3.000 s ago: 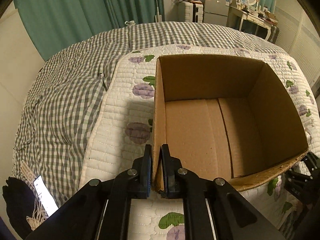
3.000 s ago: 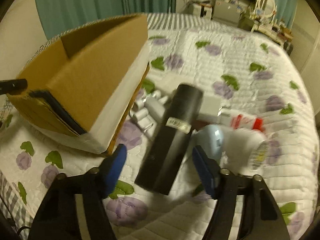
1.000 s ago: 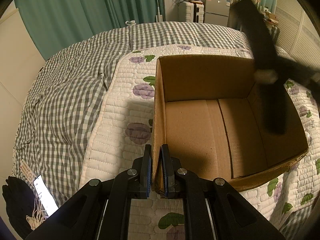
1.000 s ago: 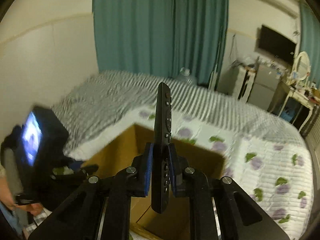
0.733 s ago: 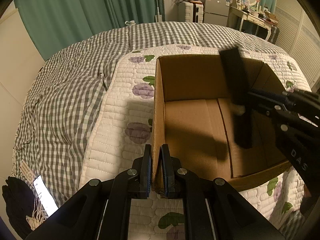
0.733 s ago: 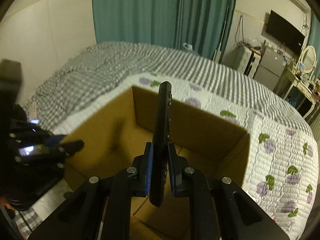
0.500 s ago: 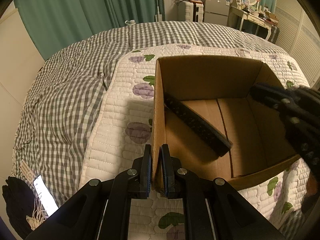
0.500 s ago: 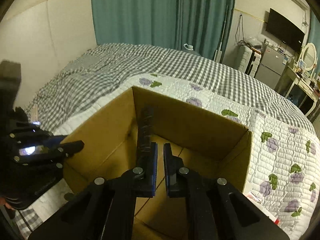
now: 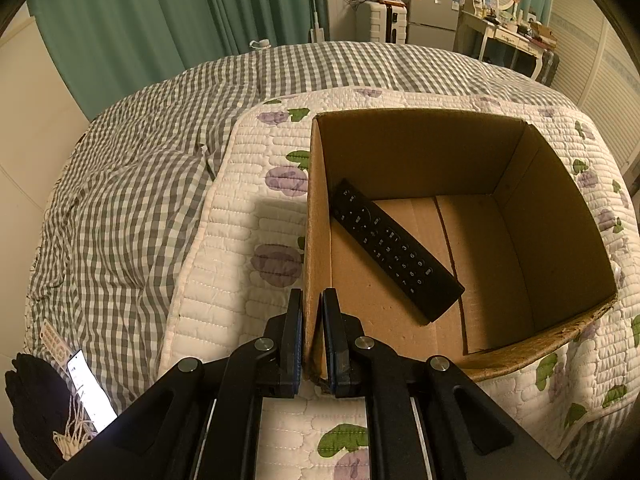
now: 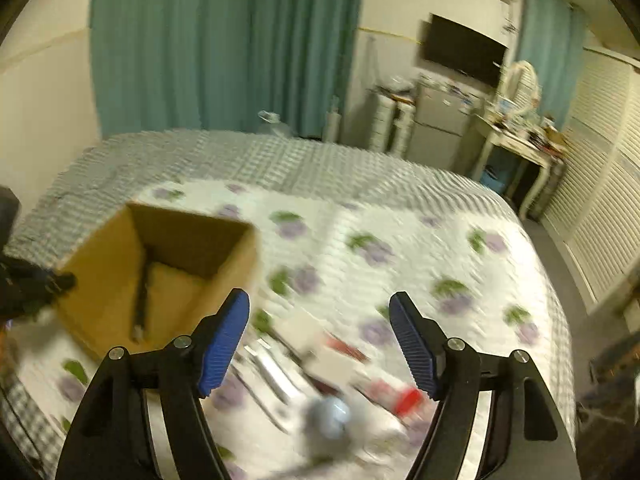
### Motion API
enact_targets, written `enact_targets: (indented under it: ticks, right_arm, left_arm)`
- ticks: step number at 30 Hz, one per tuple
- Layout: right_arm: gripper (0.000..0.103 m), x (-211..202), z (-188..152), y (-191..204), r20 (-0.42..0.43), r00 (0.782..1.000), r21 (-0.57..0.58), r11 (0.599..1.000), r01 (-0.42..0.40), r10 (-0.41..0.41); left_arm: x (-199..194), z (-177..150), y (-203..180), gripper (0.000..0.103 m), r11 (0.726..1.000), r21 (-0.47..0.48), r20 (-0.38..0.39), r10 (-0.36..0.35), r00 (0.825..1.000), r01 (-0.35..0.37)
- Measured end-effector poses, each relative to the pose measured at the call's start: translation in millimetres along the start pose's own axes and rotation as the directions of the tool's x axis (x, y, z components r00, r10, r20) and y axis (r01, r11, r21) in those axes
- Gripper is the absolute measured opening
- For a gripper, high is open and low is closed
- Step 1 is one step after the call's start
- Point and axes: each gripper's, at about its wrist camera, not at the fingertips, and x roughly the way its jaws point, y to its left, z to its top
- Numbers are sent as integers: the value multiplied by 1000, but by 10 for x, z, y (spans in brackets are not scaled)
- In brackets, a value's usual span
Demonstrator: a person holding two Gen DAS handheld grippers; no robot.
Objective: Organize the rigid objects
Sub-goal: 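Grasp the white plug adapter with the right tool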
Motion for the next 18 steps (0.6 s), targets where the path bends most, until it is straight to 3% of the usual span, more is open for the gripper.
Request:
enact_targets:
  ticks: [6, 10, 18]
  right_arm:
    - [72, 275, -626, -186, -183, 983, -17, 1000, 19, -22]
    - [72, 369, -819, -309, -210, 976, -13, 998, 61, -62]
    - [72, 663, -887, -512, -274, 962, 125, 992, 22, 13]
  left_arm:
    - [2, 2, -3, 9, 1000, 6, -8, 10, 1000, -10]
    - [0, 5, -15, 9, 1000, 10, -12, 14, 1000, -14]
    - [8, 10, -18, 9, 1000, 12, -14, 17, 1000, -17]
